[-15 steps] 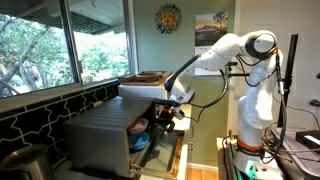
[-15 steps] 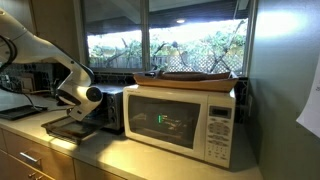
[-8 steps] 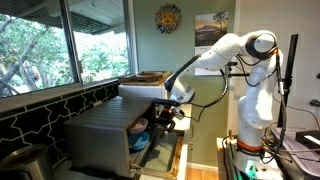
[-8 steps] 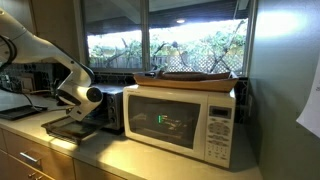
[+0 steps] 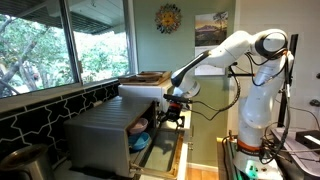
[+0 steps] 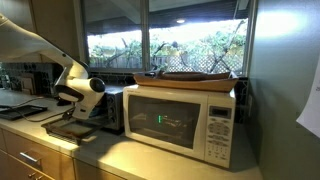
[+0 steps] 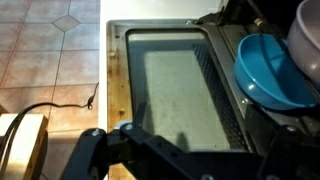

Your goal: Remove the blue bowl from the pink bowl which is on top of the oven wire rack and put it in the oven under the oven wire rack and lastly close the oven door

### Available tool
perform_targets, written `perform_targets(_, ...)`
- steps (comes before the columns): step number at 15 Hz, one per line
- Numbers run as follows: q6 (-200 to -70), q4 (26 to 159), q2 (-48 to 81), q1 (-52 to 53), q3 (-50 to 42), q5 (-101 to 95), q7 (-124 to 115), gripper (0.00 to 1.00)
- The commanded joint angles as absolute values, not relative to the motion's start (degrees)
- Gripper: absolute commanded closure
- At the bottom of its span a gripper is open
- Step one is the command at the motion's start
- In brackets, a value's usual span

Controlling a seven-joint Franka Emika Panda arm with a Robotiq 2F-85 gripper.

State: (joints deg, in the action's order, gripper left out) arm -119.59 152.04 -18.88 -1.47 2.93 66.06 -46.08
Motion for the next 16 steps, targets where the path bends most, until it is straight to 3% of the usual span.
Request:
perform_targets(1,-118.6,156.8,-27.1,-4.8,2.1,54.6,-42.8,0.0)
perform_targets(6,-119.3,158.7,-35.5,-7.7,1.3,44.9,-35.6,0.0)
perform_targets(7,-118.8,156.1,-30.2,-6.8,1.8,47.6,-38.2,0.0)
perform_targets(16,-117.0,155.6,-32.8,-7.8,-1.5,42.0,-22.9,0.0)
